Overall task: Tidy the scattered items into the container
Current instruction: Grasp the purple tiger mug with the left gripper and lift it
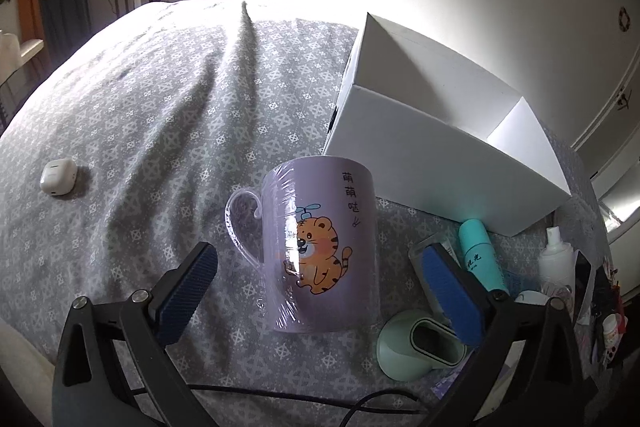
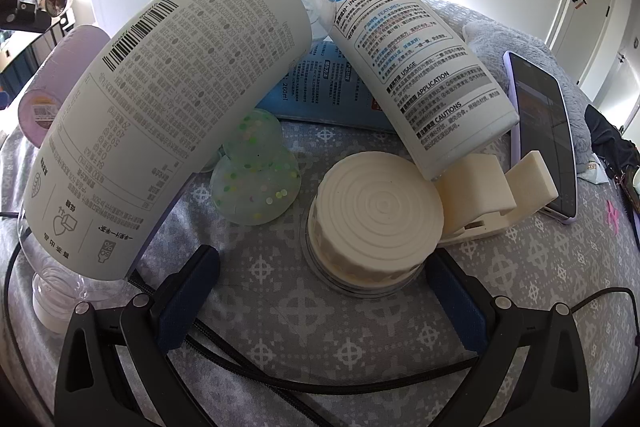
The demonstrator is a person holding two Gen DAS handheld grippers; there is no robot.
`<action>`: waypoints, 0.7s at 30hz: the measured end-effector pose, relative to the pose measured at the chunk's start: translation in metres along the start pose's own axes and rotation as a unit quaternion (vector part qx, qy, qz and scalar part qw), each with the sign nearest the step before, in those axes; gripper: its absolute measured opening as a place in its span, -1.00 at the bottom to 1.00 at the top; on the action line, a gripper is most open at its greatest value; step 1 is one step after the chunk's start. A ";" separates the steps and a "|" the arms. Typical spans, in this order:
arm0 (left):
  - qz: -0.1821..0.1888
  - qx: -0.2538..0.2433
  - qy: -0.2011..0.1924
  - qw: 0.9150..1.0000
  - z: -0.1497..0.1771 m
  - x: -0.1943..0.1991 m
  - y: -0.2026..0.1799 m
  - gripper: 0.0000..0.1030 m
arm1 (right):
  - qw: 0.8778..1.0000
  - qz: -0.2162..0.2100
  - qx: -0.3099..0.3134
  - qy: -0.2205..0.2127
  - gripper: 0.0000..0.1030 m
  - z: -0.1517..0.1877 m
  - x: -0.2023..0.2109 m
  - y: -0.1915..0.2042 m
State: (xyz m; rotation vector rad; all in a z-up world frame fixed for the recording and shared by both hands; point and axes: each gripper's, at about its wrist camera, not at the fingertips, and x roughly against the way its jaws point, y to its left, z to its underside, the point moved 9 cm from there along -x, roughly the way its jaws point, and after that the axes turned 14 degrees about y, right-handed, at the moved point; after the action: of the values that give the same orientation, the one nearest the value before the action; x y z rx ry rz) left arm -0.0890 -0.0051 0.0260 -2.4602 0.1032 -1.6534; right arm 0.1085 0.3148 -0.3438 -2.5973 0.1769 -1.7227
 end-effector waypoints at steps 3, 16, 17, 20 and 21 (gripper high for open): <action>-0.051 -0.070 0.017 0.996 -0.003 -0.021 -0.025 0.99 | 1.000 0.000 0.000 0.000 1.00 0.000 0.000 0.000; -0.081 -0.089 0.016 0.993 -0.009 -0.047 -0.011 0.59 | 1.000 0.000 0.000 0.000 1.00 0.000 0.000 0.000; -0.080 -0.086 0.014 0.993 -0.007 -0.044 -0.008 0.59 | 1.000 0.000 0.000 0.000 1.00 0.000 0.000 0.000; -0.066 -0.071 0.000 0.995 -0.004 -0.028 -0.001 0.59 | 1.000 0.000 0.000 0.000 1.00 0.000 0.000 0.000; -0.060 -0.068 -0.008 0.996 -0.003 -0.021 0.000 0.59 | 1.000 0.000 0.000 0.000 1.00 0.000 0.000 0.000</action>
State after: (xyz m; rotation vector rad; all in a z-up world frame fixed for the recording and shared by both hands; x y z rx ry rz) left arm -0.1000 -0.0026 0.0085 -2.6269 0.0694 -1.7279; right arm 0.1085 0.3147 -0.3437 -2.5969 0.1770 -1.7231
